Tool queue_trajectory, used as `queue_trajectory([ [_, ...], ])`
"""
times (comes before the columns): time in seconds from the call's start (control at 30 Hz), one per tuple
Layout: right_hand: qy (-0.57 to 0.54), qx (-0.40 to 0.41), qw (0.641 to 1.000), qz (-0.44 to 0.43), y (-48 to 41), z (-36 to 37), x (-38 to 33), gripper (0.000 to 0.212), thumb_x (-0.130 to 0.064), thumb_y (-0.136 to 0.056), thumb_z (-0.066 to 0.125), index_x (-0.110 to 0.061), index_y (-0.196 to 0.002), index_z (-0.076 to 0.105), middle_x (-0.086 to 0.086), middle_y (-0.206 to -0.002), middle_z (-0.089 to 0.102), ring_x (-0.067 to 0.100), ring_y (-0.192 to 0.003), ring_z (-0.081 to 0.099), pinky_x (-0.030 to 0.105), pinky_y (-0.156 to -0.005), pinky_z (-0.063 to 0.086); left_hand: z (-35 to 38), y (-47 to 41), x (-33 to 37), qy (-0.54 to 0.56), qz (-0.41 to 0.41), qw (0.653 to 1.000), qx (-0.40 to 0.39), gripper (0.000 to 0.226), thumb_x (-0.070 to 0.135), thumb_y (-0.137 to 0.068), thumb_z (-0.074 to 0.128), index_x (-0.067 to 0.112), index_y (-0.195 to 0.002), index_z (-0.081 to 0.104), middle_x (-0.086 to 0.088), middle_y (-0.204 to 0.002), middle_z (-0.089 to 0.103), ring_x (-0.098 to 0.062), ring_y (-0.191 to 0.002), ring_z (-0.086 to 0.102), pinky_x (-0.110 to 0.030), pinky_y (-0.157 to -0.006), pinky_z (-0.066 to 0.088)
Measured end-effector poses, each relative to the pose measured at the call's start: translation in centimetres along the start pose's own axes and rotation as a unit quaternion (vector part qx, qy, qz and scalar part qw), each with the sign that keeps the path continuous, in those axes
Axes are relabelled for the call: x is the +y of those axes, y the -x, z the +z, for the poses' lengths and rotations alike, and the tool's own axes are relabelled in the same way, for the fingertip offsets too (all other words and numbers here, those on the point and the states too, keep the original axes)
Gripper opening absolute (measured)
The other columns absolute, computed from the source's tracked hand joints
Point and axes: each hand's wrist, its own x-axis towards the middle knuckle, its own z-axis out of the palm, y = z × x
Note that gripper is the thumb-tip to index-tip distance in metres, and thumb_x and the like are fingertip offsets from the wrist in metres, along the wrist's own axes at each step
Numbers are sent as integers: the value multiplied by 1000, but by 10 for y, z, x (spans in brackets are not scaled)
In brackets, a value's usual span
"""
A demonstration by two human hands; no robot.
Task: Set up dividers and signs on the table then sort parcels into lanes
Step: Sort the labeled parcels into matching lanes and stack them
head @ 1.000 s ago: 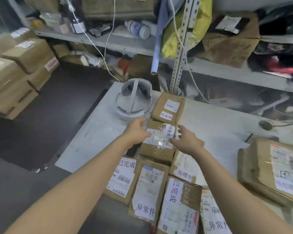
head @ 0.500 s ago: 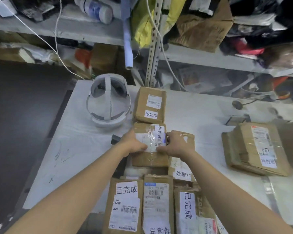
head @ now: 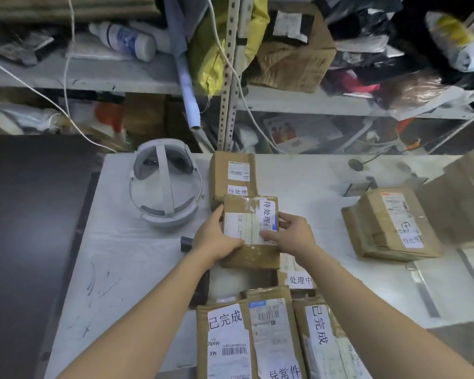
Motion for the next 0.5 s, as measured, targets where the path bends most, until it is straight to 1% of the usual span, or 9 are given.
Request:
queue_trajectory([
  [0.03,-9,7,1000,-6,2,-5,-3,36,-22,-67,88,-38,-87,63,-15,-97,75,1,-89,70,33,-80,59,-1,2,8,-4,8,1000,-2,92,31,-59,84,55,-133,34,20,-121,58,-11,-113,55,-27,-75,50],
  [0.1,-28,22,999,-16,7,-18,-10,39,-24,-67,88,-41,-89,62,-17,-93,73,1,-90,69,35,-82,59,-1,3,22,-19,23,1000,5,101,35,-58,83,49,-143,30,14,-138,52,-14,-121,52,-40,-91,52],
  [0.17,-54,34,998,-26,10,-33,-16,46,-24,-66,89,-39,-103,65,-16,-94,73,4,-93,69,39,-83,59,-1,4,38,-24,39,999,17,108,39,-55,81,44,-150,28,11,-144,47,-17,-126,49,-46,-100,49],
  [0.23,-71,48,996,-36,15,-50,-23,60,-25,-66,90,-29,-121,66,-17,-92,71,6,-95,69,42,-85,59,3,7,55,-9,61,998,25,106,38,-58,82,42,-150,30,10,-142,50,-16,-126,49,-45,-101,48],
  [0.3,-82,67,993,-47,20,-70,-26,65,-27,-65,91,-27,-125,64,-23,-87,67,4,-95,67,42,-84,59,12,10,71,12,86,996,33,101,35,-61,85,40,-148,35,10,-137,54,-15,-122,51,-44,-100,49],
  [0.37,-108,78,990,-47,23,-93,-22,62,-28,-65,92,-32,-119,63,-19,-91,70,6,-93,69,42,-78,61,26,13,87,30,108,993,40,96,31,-63,87,36,-147,39,10,-136,55,-13,-118,54,-42,-97,51],
  [0.4,-123,83,988,-45,25,-105,-18,61,-29,-64,92,-34,-117,63,-16,-95,73,7,-90,71,42,-74,62,36,15,95,41,118,991,40,94,28,-64,88,34,-146,41,11,-134,56,-10,-113,55,-36,-91,53],
  [0.43,-134,90,986,-45,27,-118,-13,60,-29,-63,93,-34,-116,64,-14,-97,74,7,-88,72,41,-71,63,47,18,104,50,127,990,39,92,26,-65,88,33,-144,42,13,-129,56,-3,-106,56,-28,-82,53],
  [0.5,-149,98,983,-50,31,-144,1,56,-30,-63,93,-37,-111,65,-18,-92,74,6,-85,72,39,-68,63,72,25,121,54,144,987,36,89,23,-68,89,35,-144,43,18,-122,54,4,-97,53,-13,-66,45],
])
